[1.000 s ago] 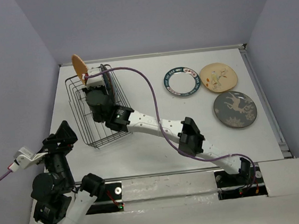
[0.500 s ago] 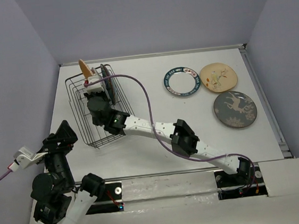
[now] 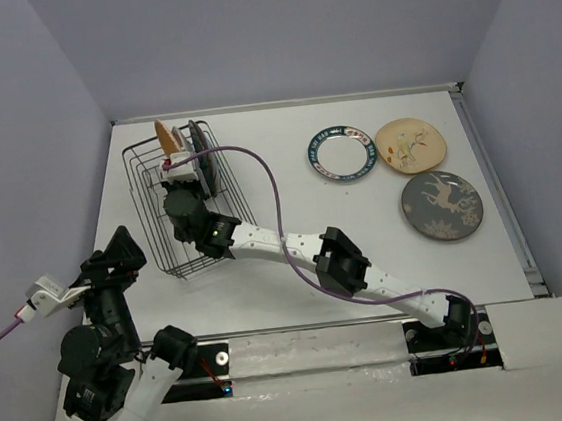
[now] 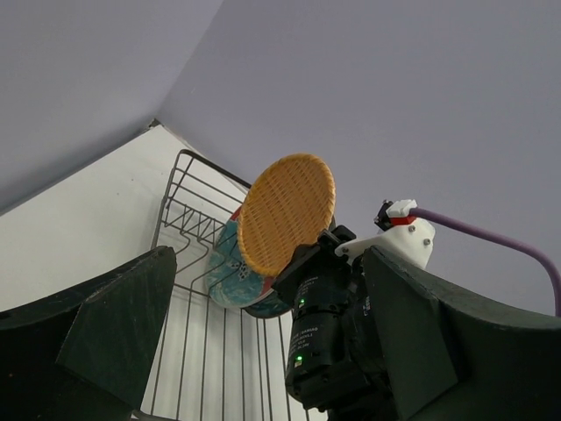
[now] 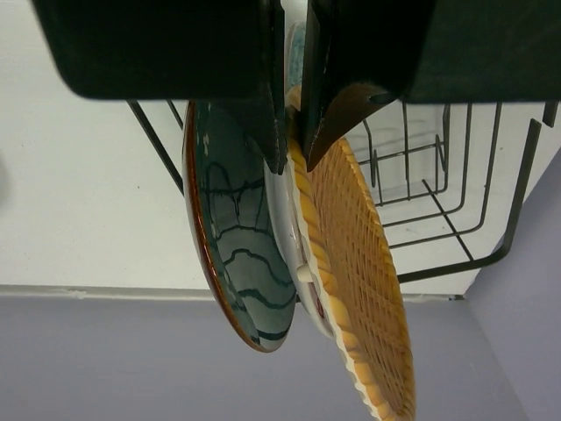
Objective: Load the plates into the dish rack
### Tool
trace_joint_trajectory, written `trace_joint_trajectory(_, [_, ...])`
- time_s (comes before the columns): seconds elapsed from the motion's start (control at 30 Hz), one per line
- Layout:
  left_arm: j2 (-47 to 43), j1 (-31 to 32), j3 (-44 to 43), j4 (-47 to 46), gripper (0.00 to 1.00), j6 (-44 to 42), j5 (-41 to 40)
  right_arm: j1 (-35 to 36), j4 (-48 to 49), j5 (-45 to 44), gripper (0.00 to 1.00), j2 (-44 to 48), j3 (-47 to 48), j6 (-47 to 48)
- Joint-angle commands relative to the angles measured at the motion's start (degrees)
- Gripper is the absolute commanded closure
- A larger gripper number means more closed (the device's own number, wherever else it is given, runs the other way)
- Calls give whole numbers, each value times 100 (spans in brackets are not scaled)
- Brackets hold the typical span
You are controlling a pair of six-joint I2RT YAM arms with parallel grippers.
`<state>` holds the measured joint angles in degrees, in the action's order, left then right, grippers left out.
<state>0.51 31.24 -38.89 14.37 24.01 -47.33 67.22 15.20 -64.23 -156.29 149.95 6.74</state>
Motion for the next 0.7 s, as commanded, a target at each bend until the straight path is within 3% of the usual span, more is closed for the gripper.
trace_joint_trajectory(0.0, [-342, -74, 57, -356, 1, -46, -92, -42, -148, 173, 93, -60, 43, -874])
trace_joint_trajectory(0.33, [-175, -136, 57, -347, 1, -63, -13, -42, -395, 349, 93, 36, -115, -1052])
trace_joint_trajectory(0.47, [-104, -136, 40, -312, 1, -72, 66, -42, -325, 507, 76, 369, -430, -1026])
trace_joint_trajectory(0.67, [238, -136, 5, -251, 1, -46, 303, -42, -105, 921, 61, 1030, -1582, -1272])
